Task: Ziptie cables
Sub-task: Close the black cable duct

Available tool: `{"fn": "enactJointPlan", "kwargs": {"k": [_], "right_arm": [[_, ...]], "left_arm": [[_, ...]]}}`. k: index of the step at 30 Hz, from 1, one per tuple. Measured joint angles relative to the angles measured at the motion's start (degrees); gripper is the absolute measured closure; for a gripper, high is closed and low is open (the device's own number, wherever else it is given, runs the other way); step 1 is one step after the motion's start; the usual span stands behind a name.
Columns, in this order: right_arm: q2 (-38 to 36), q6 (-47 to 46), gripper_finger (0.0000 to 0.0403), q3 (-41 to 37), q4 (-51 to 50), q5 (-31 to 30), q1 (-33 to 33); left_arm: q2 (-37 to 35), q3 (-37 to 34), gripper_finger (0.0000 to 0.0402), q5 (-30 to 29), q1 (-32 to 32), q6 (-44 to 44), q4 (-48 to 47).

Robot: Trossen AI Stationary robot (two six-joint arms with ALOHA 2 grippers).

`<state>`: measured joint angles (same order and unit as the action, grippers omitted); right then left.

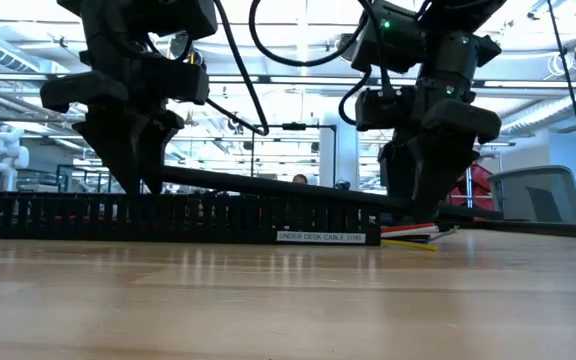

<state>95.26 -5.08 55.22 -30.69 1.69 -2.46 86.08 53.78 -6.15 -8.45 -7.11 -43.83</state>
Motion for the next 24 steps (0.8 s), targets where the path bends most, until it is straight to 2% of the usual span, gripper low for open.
{"fn": "enactJointPlan", "kwargs": {"k": [11, 24], "right_arm": [[-0.07, 0.0, 0.0166, 0.68, -2.47, -0.04, 0.0], [-0.11, -0.24, 0.0166, 0.68, -3.06, -0.19, 0.0]], "left_arm": [[0.0, 0.0, 0.0173, -0.09, 0.0, 0.05, 0.27], [0.0, 0.02, 0.0173, -0.39, 0.0, 0.44, 0.74]]}}
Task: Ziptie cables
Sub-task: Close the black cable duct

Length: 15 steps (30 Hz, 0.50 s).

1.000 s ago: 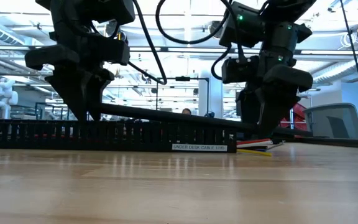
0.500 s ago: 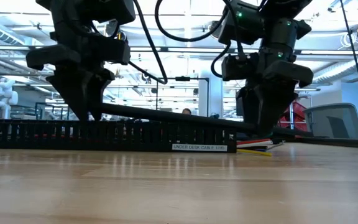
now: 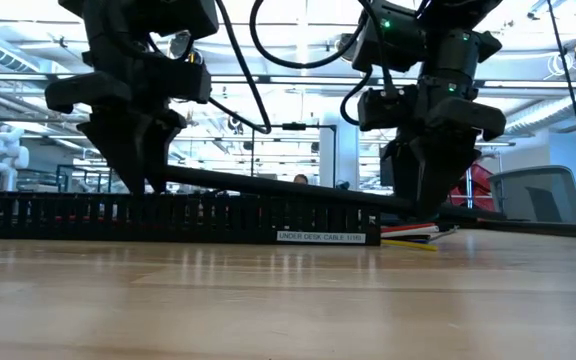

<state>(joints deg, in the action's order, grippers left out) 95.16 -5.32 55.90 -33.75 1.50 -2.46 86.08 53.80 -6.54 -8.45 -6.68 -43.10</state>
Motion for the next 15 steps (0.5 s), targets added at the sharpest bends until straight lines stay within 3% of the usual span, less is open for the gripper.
{"fn": "enactJointPlan", "kwargs": {"k": [15], "right_arm": [[-0.01, 4.71, 0.0164, 6.32, -8.88, -2.64, 1.09]], "left_arm": [[0.0, -0.01, 0.0173, -0.35, -0.54, -1.56, 0.37]]}}
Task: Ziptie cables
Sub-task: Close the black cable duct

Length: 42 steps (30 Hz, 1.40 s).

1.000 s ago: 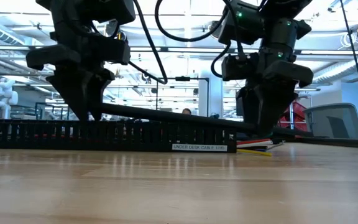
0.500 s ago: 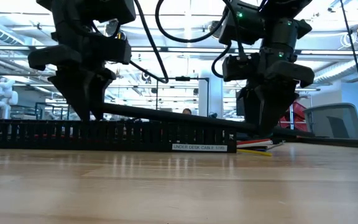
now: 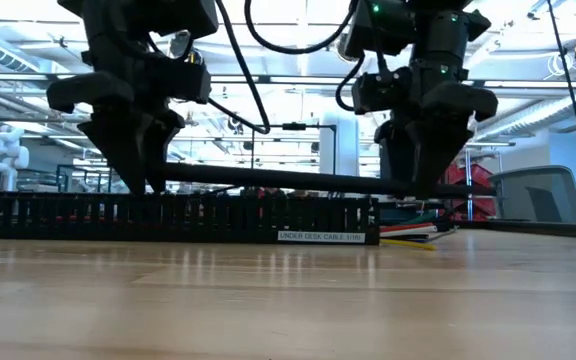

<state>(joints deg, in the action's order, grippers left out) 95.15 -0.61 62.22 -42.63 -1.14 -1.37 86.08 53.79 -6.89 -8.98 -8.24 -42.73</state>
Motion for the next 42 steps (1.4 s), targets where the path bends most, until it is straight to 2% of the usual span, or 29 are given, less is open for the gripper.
{"fn": "enactJointPlan", "kwargs": {"k": [7, 25, 33, 42], "right_arm": [[0.01, 1.74, 0.0164, 0.02, -1.18, 0.05, 0.55], [0.01, -0.01, 0.0163, 0.11, 1.81, -0.64, 0.64], [0.01, -0.59, 0.0163, 0.11, 1.45, -0.63, 0.66], [0.01, -2.12, 0.0163, 0.11, 2.07, -0.85, 0.68]], "left_arm": [[0.2, -3.18, 0.0173, -0.98, -1.53, -2.56, 5.59], [0.2, -3.86, 0.0173, -4.44, -1.69, -2.42, 2.8], [0.2, -1.44, 0.0173, -6.93, -1.65, 0.76, -0.24], [0.2, -2.98, 0.0173, -7.27, 0.65, 5.24, 0.6]]}}
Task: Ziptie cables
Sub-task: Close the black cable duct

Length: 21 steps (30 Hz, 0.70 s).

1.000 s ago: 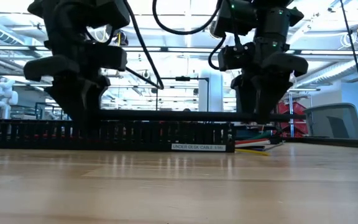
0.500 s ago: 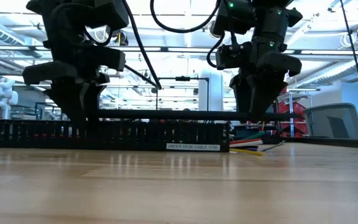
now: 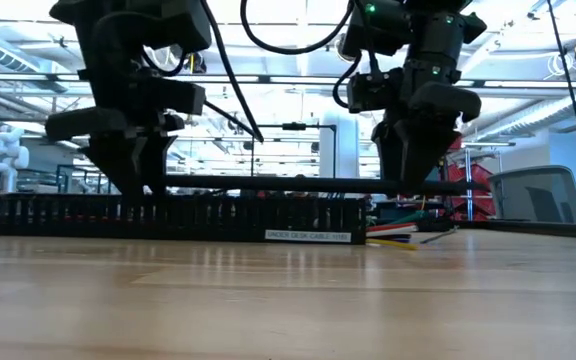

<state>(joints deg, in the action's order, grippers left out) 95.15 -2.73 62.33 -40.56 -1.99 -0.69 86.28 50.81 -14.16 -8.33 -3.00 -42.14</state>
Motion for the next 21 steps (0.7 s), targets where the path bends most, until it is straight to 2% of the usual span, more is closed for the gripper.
{"fn": "enactJointPlan", "kwargs": {"k": [7, 17, 21], "right_arm": [[0.0, -1.0, 0.0163, 0.0, 0.63, -0.03, 0.0], [0.0, -0.46, 0.0163, 0.0, 0.43, 0.39, 0.0], [0.0, -0.23, 0.0163, -0.04, -0.1, 0.57, 0.0]], "left_arm": [[0.0, 0.27, 0.0173, -1.02, 1.2, 2.25, -1.0], [0.0, 6.24, 0.0173, -2.02, 1.08, 2.37, -8.66], [-0.02, 7.37, 0.0173, -2.48, 1.56, 5.46, -9.04]]}}
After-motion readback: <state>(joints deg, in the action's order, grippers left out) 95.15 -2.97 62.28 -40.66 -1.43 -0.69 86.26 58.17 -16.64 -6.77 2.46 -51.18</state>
